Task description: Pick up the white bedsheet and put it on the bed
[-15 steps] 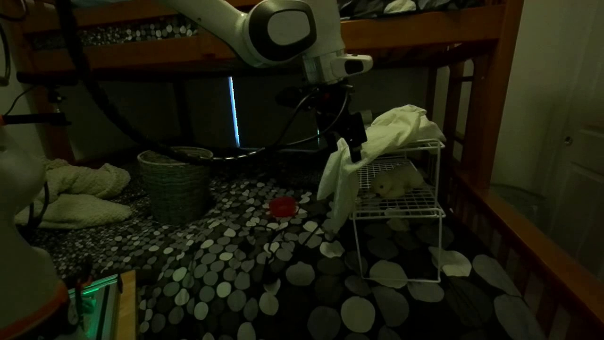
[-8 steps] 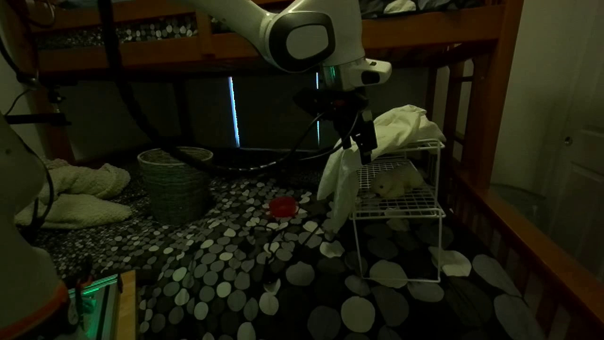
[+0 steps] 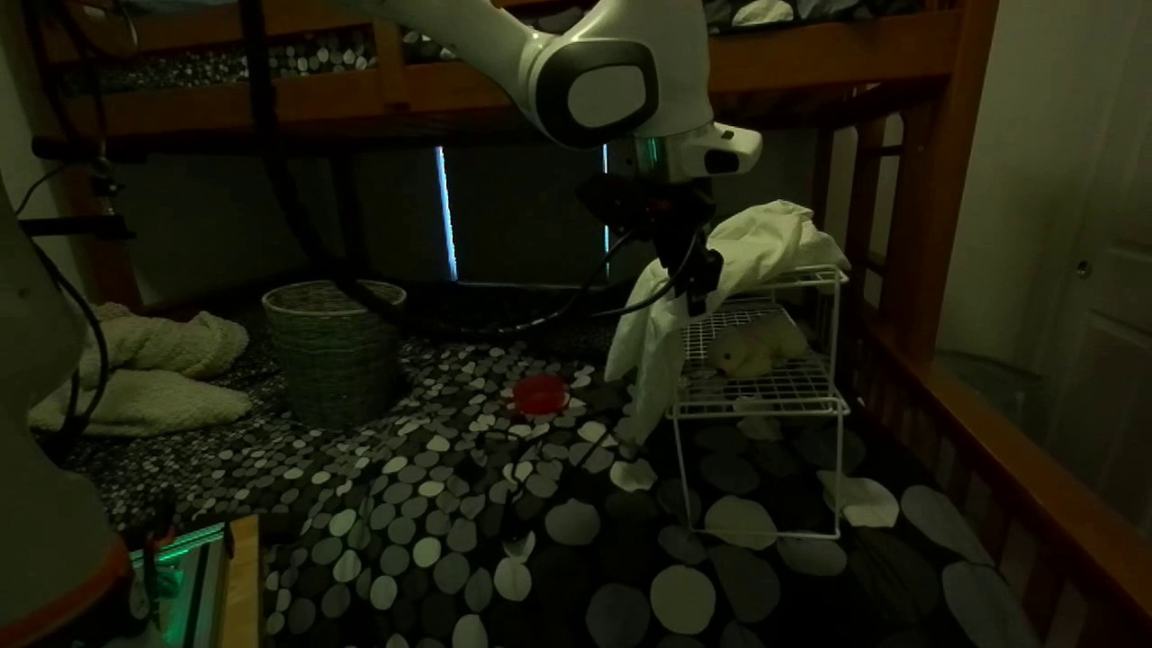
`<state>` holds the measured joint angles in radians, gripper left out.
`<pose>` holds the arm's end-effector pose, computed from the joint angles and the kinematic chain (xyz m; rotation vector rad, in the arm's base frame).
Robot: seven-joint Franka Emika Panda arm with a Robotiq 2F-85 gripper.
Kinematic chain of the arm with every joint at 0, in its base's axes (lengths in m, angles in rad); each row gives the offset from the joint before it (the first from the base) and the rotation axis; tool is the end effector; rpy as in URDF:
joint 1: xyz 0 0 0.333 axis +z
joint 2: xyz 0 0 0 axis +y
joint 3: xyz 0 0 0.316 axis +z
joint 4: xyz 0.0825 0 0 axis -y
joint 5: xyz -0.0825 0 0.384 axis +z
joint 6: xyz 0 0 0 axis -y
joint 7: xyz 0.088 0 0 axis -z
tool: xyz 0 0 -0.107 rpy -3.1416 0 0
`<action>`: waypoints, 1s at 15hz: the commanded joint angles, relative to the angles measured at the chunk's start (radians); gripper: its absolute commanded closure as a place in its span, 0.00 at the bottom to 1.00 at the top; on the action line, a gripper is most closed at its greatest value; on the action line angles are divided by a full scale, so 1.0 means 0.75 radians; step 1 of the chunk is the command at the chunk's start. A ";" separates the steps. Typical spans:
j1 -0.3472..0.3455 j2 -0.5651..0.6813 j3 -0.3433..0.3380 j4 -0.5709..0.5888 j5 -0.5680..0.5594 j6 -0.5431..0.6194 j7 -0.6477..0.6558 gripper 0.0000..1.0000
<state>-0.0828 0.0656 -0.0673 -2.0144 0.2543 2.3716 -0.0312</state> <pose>0.5876 -0.0854 0.4510 -2.9087 0.4027 -0.4553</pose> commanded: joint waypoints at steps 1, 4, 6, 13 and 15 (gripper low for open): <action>-0.004 0.003 0.003 0.002 0.052 0.006 -0.020 0.96; 0.004 -0.020 0.012 -0.017 0.042 0.018 -0.025 1.00; 0.007 -0.060 0.021 -0.025 0.057 0.033 -0.047 1.00; 0.084 -0.393 0.022 -0.059 0.335 0.071 -0.378 1.00; 0.145 -0.520 0.017 -0.085 0.372 0.036 -0.465 1.00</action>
<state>-0.0322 -0.1788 -0.0398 -2.0143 0.4733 2.4344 -0.2839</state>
